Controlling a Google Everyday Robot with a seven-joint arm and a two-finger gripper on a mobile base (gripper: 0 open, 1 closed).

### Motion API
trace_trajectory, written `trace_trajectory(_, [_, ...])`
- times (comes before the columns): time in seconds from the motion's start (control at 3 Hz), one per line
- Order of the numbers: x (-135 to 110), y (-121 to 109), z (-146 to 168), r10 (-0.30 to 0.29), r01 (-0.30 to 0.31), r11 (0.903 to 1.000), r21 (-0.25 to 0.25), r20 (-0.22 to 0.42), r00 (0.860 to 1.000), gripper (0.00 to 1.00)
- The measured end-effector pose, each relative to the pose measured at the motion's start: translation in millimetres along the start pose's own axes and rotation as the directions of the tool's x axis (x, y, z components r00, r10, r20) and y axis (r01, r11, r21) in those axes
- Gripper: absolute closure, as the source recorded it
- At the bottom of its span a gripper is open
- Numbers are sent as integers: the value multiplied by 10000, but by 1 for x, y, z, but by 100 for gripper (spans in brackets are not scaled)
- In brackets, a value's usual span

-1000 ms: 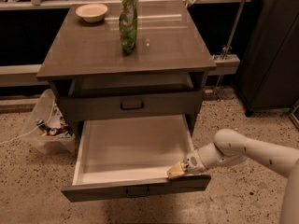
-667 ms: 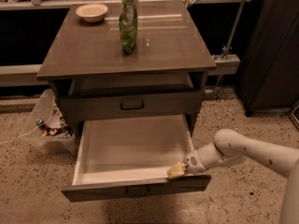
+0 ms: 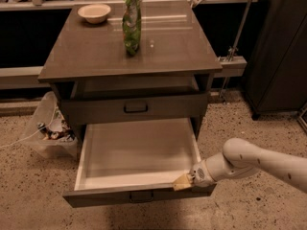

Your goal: Close middle drawer

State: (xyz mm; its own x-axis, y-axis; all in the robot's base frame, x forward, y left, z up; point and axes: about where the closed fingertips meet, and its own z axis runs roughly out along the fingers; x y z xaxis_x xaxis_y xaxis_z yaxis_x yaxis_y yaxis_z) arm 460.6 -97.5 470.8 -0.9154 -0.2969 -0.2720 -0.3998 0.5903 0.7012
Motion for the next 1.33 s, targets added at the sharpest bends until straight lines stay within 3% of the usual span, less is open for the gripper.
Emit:
trace_trajectory(0.33, [27,3,0,116,-117,9999,51,22,9999,100])
trace_trajectory(0.67, [41,-11,7,553,-553,9985,-10,-14,9985,100])
trace_trajectory(1.33, [32,-38,29,886,-885,9961,18,-131,9960,100])
